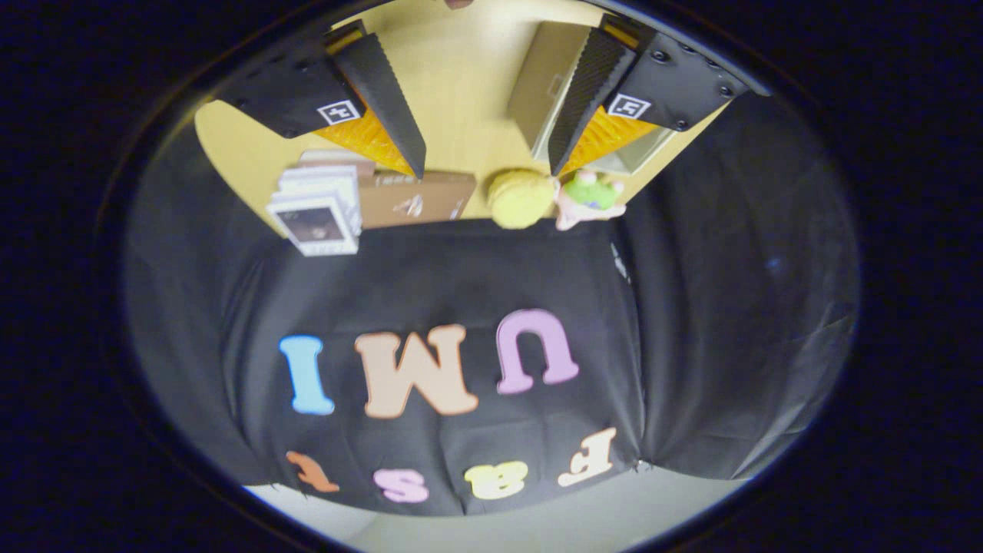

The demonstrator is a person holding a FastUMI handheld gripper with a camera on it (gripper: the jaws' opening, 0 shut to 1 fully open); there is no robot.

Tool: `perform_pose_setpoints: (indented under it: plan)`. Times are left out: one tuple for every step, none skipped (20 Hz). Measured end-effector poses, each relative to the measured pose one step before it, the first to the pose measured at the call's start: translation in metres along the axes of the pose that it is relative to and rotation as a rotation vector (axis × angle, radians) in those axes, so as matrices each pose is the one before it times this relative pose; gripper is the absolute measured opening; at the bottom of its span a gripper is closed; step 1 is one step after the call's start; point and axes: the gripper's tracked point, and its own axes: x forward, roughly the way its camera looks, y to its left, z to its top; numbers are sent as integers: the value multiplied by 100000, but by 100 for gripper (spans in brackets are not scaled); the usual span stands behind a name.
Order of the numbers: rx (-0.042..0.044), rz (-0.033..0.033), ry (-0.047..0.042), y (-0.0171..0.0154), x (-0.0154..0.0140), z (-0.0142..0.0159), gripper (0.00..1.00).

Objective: Open the storage box then place both shoes into the box .Put the left shoe in first, then the right shoe, with the right side of both shoes facing outward in a uniform manner.

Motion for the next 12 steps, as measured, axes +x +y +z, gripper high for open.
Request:
perform_pose_setpoints:
  plan:
    - [-1047,-1740,-4899,-955,-359,1573,100]
    - [-697,-1966,-4337,-859,-358,1421,100]
    - [133,-1797,-3570,-830,-473,1181,100]
    - [750,-1739,-3165,-640,-262,1179,100]
    - [817,-1347,-2903,-759,-349,1073,100]
    - [661,-1103,-2836,-583,-276,995,100]
    - [183,-1501,-2234,-747,-359,923,100]
    - [-33,-2007,-1405,-1014,-323,471,100]
    - [-318,-1236,-1173,-788,-449,431,100]
    - [-395,-1348,-745,-695,-411,481,100]
    - [-457,-884,-331,-616,-462,351,100]
    - [-593,-705,-63,-1343,85,634,100]
